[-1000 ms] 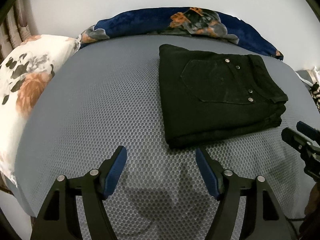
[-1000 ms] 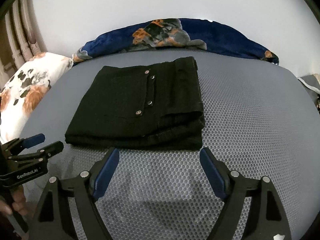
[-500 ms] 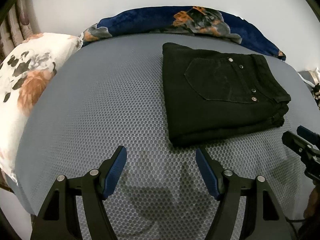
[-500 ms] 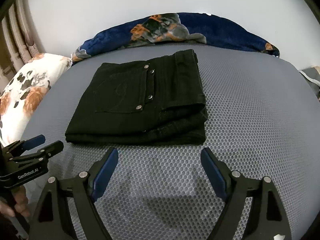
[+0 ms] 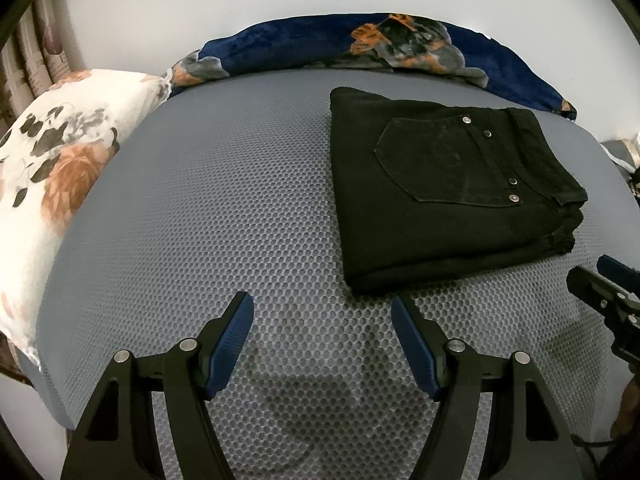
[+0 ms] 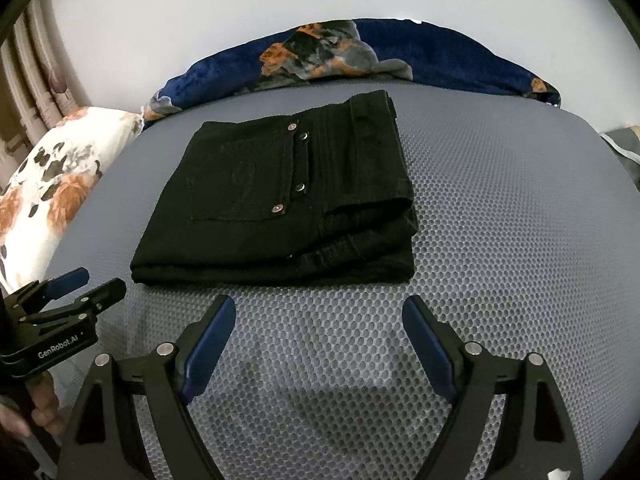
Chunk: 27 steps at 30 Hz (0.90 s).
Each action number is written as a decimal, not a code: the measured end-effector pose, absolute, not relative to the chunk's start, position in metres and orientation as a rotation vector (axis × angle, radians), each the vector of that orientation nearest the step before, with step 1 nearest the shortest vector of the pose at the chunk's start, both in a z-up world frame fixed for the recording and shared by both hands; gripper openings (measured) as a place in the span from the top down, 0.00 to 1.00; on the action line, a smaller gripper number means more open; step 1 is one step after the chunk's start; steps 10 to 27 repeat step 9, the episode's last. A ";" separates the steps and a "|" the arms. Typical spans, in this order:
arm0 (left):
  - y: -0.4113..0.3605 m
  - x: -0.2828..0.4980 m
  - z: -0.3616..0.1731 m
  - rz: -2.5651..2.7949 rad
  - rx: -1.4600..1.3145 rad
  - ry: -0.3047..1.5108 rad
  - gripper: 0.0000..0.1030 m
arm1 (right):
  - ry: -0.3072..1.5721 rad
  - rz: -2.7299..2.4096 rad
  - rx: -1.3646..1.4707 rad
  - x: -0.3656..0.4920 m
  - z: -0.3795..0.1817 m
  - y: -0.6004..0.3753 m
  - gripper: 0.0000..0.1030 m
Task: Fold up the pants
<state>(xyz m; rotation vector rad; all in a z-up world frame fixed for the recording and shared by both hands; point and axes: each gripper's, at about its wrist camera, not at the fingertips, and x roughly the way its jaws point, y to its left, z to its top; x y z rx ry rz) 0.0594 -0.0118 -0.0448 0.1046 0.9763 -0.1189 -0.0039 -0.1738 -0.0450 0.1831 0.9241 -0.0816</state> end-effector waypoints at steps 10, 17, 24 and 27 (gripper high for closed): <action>-0.012 0.060 -0.044 -0.130 0.104 0.974 0.30 | 0.922 -0.083 0.185 -0.005 -0.045 -0.174 0.19; -0.012 0.060 -0.044 -0.130 0.104 0.974 0.30 | 0.922 -0.083 0.185 -0.005 -0.045 -0.174 0.19; -0.012 0.060 -0.044 -0.130 0.104 0.974 0.30 | 0.922 -0.083 0.185 -0.005 -0.045 -0.174 0.19; -0.012 0.060 -0.044 -0.130 0.104 0.974 0.30 | 0.922 -0.083 0.185 -0.005 -0.045 -0.174 0.19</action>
